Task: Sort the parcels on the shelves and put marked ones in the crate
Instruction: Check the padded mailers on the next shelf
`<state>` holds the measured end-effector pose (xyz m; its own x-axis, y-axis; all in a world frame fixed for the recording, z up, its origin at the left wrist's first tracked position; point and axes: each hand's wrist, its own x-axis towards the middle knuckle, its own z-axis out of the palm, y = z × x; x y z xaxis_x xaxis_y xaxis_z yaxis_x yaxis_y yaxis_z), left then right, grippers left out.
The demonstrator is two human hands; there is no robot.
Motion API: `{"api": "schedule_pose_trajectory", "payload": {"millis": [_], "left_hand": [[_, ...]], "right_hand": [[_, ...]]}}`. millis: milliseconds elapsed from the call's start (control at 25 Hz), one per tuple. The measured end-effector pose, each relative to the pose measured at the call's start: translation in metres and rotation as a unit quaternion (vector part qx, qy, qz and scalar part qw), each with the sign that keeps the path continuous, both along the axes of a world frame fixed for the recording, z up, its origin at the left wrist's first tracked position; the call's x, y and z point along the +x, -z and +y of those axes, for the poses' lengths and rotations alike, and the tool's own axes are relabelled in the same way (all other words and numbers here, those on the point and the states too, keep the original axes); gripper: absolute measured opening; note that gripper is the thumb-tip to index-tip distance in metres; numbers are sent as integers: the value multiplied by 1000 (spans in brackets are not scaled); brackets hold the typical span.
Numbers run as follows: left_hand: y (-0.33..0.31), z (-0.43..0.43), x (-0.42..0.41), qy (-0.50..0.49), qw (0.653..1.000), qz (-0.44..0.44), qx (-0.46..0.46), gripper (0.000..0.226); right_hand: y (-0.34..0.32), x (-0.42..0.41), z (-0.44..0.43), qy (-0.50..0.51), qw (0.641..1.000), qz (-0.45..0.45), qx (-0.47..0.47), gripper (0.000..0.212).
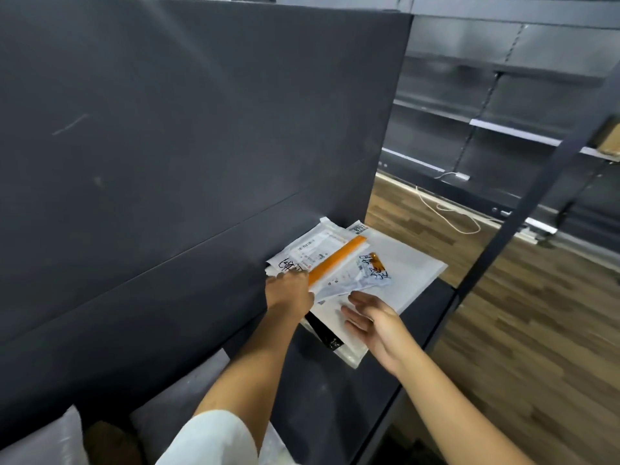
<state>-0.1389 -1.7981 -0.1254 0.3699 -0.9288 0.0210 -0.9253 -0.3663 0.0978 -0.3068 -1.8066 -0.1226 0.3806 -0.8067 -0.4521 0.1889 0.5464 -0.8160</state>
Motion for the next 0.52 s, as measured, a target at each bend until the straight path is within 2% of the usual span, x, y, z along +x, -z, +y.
{"api": "schedule_pose_trajectory", "payload": {"millis": [120, 280, 440, 520], "left_hand": [[9, 4, 4, -16, 1000, 4, -10, 26], [5, 5, 2, -21, 999, 8, -36, 27], [3, 23, 8, -57, 982, 158, -89, 15], [6, 35, 12, -47, 970, 208, -113, 12]], "right_hand": [[0, 1, -3, -9, 1000, 8, 2, 29], [0, 2, -3, -15, 1000, -11, 14, 25], [-5, 11, -3, -26, 999, -20, 33, 21], [-6, 19, -3, -17, 999, -26, 39, 20]]}}
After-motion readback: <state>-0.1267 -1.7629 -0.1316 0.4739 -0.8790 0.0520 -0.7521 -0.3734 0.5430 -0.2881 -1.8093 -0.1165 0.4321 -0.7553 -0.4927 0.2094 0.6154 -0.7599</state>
